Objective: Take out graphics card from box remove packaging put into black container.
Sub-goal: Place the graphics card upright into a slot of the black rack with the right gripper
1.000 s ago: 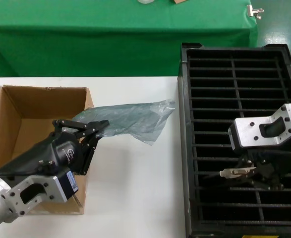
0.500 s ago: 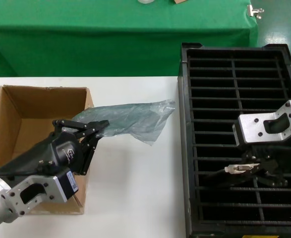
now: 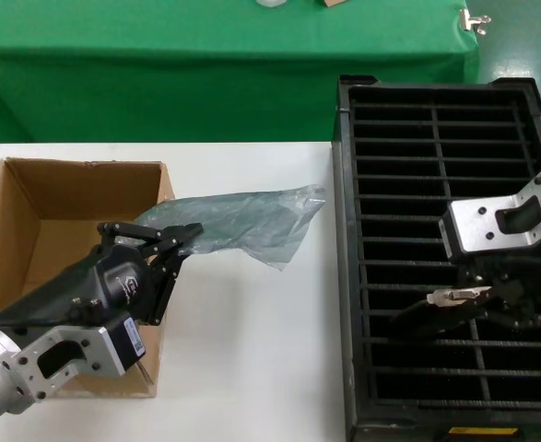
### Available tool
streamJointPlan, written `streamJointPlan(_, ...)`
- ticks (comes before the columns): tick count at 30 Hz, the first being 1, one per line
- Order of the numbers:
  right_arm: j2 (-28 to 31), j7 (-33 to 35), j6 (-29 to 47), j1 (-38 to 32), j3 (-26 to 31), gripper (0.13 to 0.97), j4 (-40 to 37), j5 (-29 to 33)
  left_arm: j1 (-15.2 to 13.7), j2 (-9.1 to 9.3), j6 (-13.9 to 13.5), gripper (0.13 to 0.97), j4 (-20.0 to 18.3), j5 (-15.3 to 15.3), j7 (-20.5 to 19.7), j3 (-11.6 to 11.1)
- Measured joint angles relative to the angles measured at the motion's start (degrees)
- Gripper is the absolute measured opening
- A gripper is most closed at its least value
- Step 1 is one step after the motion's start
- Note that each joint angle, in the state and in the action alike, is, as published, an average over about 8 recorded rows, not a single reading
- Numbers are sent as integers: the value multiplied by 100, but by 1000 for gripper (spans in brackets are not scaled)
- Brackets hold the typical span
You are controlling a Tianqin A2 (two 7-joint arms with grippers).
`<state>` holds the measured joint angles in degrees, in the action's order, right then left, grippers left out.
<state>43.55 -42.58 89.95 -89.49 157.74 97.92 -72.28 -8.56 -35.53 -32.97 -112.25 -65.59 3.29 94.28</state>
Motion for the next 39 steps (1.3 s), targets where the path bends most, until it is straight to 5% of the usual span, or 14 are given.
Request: streamJointPlan(39,73,-966,0,-411,0,189,681,-449,0,0,0,139,0,0,0,0)
